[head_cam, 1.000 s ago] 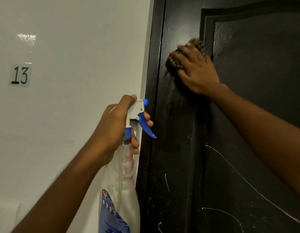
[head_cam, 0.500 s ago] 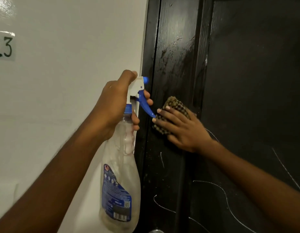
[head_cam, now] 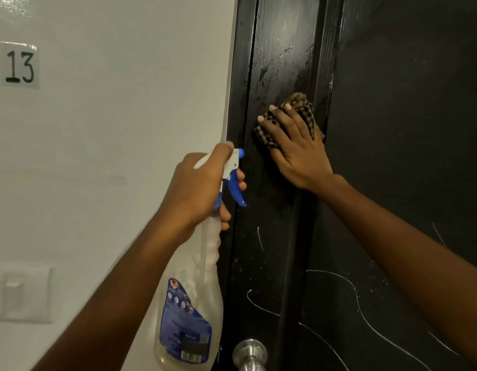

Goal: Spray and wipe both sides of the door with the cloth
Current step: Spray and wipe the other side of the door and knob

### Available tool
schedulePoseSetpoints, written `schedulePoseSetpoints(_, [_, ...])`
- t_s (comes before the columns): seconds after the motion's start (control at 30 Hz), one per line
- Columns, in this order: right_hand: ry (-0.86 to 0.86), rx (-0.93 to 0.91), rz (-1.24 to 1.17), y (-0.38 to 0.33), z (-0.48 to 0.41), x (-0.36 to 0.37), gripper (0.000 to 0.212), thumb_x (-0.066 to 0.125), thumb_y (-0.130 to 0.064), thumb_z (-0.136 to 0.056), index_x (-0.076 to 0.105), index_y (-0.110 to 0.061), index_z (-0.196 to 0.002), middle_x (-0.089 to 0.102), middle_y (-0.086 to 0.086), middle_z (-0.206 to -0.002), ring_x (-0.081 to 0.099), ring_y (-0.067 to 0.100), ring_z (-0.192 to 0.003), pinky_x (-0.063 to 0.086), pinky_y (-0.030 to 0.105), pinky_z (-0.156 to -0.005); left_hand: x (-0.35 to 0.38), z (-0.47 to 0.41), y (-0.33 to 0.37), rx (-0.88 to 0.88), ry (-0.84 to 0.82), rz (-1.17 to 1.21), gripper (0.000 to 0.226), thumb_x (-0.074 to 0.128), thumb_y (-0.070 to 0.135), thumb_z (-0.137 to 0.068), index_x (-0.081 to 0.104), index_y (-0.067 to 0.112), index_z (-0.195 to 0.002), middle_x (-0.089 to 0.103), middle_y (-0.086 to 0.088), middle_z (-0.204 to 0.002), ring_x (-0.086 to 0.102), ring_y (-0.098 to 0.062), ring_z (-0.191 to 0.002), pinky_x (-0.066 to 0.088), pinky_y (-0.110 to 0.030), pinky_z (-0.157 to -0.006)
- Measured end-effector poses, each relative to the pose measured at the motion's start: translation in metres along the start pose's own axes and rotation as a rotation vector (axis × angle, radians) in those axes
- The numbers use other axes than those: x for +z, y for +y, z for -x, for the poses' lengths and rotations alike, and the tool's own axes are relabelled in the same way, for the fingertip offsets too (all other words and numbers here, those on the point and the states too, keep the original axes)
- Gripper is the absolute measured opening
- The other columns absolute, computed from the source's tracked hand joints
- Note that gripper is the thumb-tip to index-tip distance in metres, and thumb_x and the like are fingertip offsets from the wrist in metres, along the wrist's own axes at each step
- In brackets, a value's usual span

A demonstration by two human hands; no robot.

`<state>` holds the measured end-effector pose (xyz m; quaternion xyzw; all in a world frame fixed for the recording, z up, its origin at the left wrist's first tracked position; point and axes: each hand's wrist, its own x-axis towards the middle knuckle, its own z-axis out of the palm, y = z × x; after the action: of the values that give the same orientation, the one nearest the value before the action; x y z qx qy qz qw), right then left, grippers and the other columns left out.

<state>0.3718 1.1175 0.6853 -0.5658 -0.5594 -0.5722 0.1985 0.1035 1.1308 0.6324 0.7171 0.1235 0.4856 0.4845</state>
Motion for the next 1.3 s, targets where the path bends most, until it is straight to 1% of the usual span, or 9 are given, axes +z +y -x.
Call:
schedulePoseSetpoints(0.17, [-0.087,-0.039,-0.072,0.003,0.01,-0.005,0.058,0.033,-0.041,-0.102,0.025,-0.037,-0.159,0.017,-0.006,-0.168,0.004,0.013,-0.155,0.008,0.054,-0.122,0.013,0.029,-0.025,-0.088,0.087,-0.012,0.052,0.041,0.048,-0.101,0.071,0.009,-0.083,0.073,-0.009,-0.078,0.064,-0.034,-0.06,0.055,-0.034,-0.047])
schedulePoseSetpoints(0.4, [-0.075,0.016,-0.141,-0.002,0.009,-0.006,0.06,0.038,-0.039,-0.1,0.027,-0.037,-0.159,0.019,-0.008,-0.168,0.006,0.013,-0.156,0.004,0.051,-0.122,0.026,0.052,-0.044,-0.279,0.156,0.098,0.043,0.044,0.04,-0.101,0.062,0.013,-0.072,0.063,-0.004,-0.068,0.056,-0.015,-0.043,0.046,-0.021,-0.037])
schedulePoseSetpoints(0.6, [0.0,0.23,-0.187,-0.032,0.008,0.004,0.06,0.038,-0.037,-0.1,0.026,-0.037,-0.159,0.018,-0.006,-0.168,0.007,0.014,-0.156,0.004,0.054,-0.121,0.017,0.069,-0.06,-0.145,0.279,-0.041,0.039,0.049,0.045,-0.1,0.061,0.02,-0.073,0.062,-0.006,-0.064,0.06,-0.019,-0.046,0.051,-0.03,-0.044])
schedulePoseSetpoints(0.67, [0.023,0.232,-0.144,-0.044,0.013,0.008,0.06,0.037,-0.039,-0.101,0.025,-0.034,-0.16,0.018,-0.003,-0.169,0.008,0.017,-0.156,0.005,0.056,-0.121,0.016,0.07,-0.064,-0.157,0.273,0.03,0.038,0.043,0.035,-0.103,0.062,0.013,-0.079,0.062,-0.004,-0.069,0.06,-0.013,-0.043,0.052,-0.025,-0.043])
schedulePoseSetpoints(0.8, [-0.044,-0.027,-0.09,-0.078,0.053,0.029,0.061,0.036,-0.042,-0.102,0.024,-0.031,-0.161,0.017,0.001,-0.169,0.011,0.022,-0.156,0.007,0.059,-0.122,0.016,0.07,-0.071,-0.104,0.279,-0.044,0.045,0.038,0.029,-0.104,0.065,-0.004,-0.091,0.065,0.004,-0.067,0.057,-0.008,-0.038,0.048,-0.014,-0.04])
schedulePoseSetpoints(0.97, [-0.196,-0.412,0.011,-0.084,0.138,0.054,0.062,0.033,-0.044,-0.101,0.017,-0.033,-0.161,0.02,0.001,-0.168,0.014,0.023,-0.155,0.004,0.059,-0.122,0.009,0.066,-0.077,-0.048,0.303,-0.12,0.045,0.037,0.037,-0.104,0.067,0.012,-0.081,0.068,-0.005,-0.071,0.064,-0.009,-0.049,0.05,-0.014,-0.044])
schedulePoseSetpoints(1.1, [-0.258,-0.626,0.077,-0.052,0.128,0.04,0.062,0.035,-0.046,-0.1,0.018,-0.037,-0.158,0.028,-0.002,-0.165,0.019,0.021,-0.152,0.004,0.054,-0.12,0.004,0.065,-0.075,-0.036,0.256,-0.099,0.041,0.037,0.033,-0.104,0.063,0.022,-0.074,0.067,0.013,-0.058,0.063,0.0,-0.05,0.045,-0.007,-0.043])
schedulePoseSetpoints(1.17, [-0.228,-0.525,0.084,-0.038,0.099,0.03,0.061,0.034,-0.047,-0.1,0.022,-0.038,-0.159,0.025,-0.003,-0.166,0.019,0.021,-0.153,0.011,0.054,-0.12,0.003,0.065,-0.075,-0.023,0.227,-0.101,0.042,0.037,0.034,-0.104,0.064,0.022,-0.073,0.066,0.021,-0.057,0.063,-0.001,-0.048,0.046,-0.008,-0.043])
schedulePoseSetpoints(1.3, [-0.073,-0.087,0.044,-0.045,0.044,0.017,0.061,0.039,-0.042,-0.101,0.026,-0.032,-0.16,0.023,-0.001,-0.167,0.017,0.021,-0.155,0.017,0.056,-0.12,0.003,0.067,-0.077,-0.014,0.197,-0.088,0.04,0.037,0.031,-0.104,0.062,0.022,-0.073,0.063,0.027,-0.055,0.06,0.001,-0.045,0.044,-0.007,-0.042])
